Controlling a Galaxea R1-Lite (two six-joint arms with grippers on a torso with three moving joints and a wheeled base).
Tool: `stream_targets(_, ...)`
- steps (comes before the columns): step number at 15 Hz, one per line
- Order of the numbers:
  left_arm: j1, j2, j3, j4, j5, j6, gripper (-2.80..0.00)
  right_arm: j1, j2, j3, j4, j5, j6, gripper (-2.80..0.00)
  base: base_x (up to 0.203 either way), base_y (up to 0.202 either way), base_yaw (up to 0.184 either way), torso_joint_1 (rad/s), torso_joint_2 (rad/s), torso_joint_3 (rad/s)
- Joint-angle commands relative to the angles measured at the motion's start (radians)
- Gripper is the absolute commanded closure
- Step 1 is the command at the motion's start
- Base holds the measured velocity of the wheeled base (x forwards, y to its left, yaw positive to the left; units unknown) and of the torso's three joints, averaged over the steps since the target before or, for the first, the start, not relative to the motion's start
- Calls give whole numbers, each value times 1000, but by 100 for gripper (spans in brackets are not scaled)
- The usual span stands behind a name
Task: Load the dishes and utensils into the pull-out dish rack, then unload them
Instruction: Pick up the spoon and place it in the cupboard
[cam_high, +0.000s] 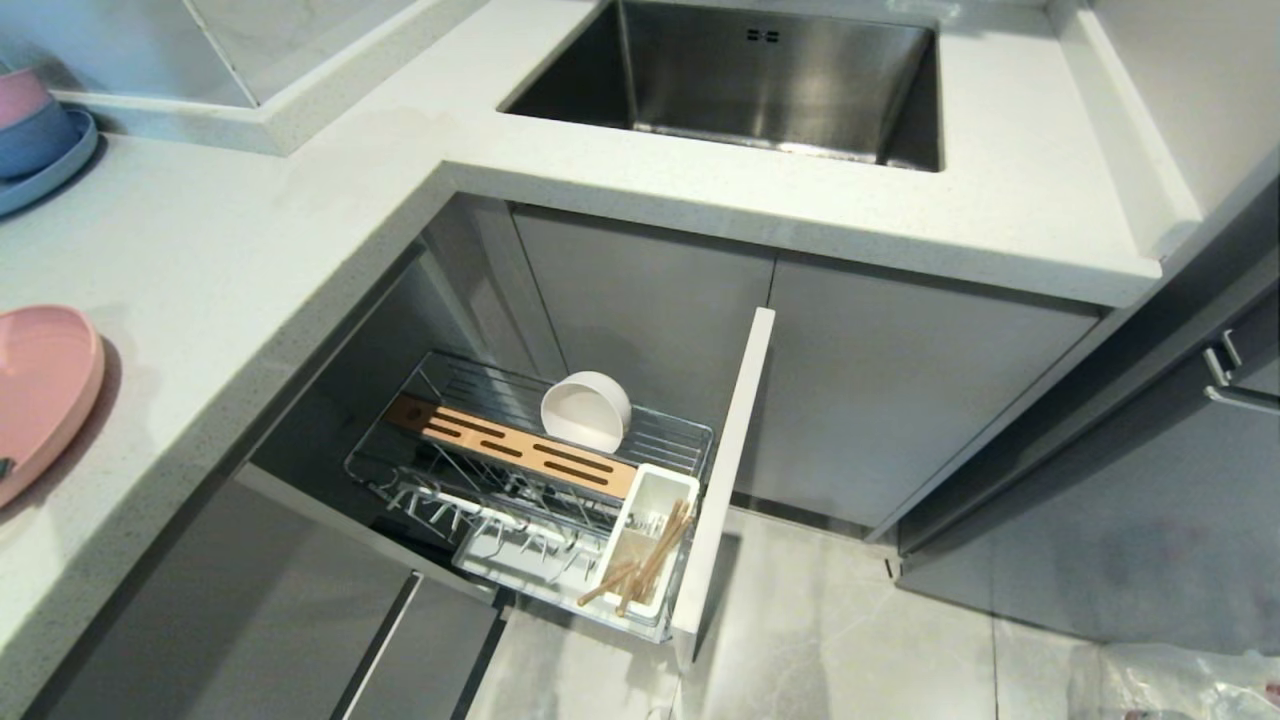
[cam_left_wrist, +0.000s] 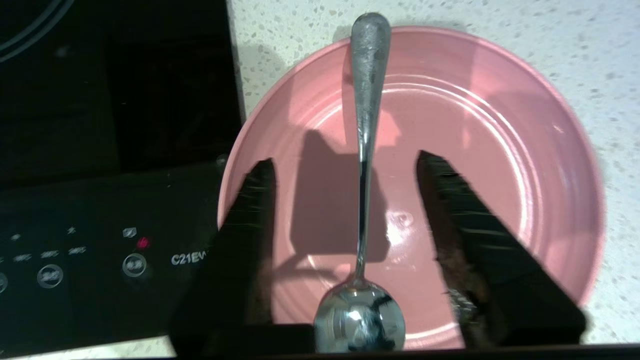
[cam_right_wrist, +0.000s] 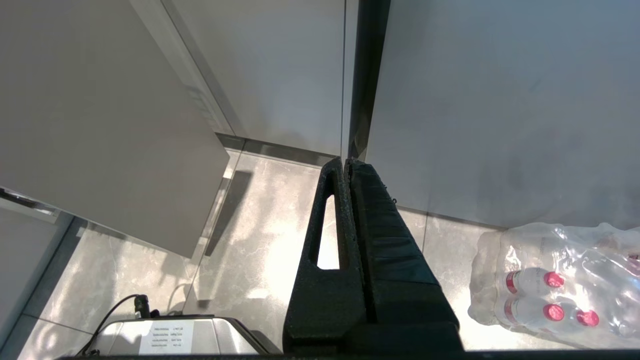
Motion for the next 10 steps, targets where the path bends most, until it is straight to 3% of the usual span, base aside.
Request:
stream_targets(1, -1, 32, 0, 3, -8, -4, -280, 0, 1, 2, 0, 0, 0, 0, 0, 0, 0, 0, 0, 0)
stream_targets(3, 1, 46, -1, -3, -20, -4, -280, 0, 1, 2, 0, 0, 0, 0, 0, 0, 0, 0, 0, 0)
stream_targets(6, 1, 64, 21, -97, -20, -5, -280, 1, 1, 2, 0, 0, 0, 0, 0, 0, 0, 0, 0, 0)
stream_targets(10, 0, 87, 36, -108, -27, -6, -280, 0, 1, 2, 0, 0, 0, 0, 0, 0, 0, 0, 0, 0)
